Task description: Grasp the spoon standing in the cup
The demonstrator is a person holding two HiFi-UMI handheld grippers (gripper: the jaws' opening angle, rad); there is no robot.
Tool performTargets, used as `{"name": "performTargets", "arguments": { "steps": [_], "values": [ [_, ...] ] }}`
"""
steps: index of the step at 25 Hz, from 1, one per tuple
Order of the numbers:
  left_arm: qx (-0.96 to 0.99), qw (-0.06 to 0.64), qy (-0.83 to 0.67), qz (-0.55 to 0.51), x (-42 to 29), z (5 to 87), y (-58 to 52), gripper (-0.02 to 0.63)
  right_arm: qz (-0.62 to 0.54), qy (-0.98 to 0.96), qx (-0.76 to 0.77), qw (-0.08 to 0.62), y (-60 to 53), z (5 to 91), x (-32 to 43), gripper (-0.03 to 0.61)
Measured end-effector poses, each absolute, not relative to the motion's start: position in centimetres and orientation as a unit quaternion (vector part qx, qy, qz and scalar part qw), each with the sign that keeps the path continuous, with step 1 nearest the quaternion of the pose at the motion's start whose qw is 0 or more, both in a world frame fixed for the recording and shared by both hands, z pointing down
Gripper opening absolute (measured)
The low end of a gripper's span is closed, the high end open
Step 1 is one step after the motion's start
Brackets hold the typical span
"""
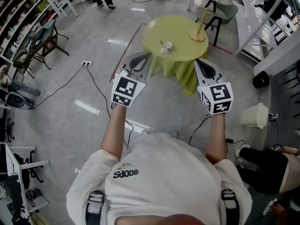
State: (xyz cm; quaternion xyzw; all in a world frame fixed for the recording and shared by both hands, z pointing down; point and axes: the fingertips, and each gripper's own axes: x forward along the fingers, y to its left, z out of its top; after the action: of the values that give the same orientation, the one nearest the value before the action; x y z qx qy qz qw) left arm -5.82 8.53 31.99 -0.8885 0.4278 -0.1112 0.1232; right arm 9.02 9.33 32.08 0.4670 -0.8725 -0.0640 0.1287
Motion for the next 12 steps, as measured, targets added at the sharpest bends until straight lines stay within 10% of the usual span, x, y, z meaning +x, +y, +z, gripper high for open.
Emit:
{"name": "performTargets", "arguments": {
  "steps": [12],
  "values": [
    [-0.865, 0.143, 0.465, -0.124, -2.1, 32.3, 7.9, 0.028, -0.054, -0.881, 0.458, 0.108, 7.8, 32.8, 13.8, 0.023]
  ]
}}
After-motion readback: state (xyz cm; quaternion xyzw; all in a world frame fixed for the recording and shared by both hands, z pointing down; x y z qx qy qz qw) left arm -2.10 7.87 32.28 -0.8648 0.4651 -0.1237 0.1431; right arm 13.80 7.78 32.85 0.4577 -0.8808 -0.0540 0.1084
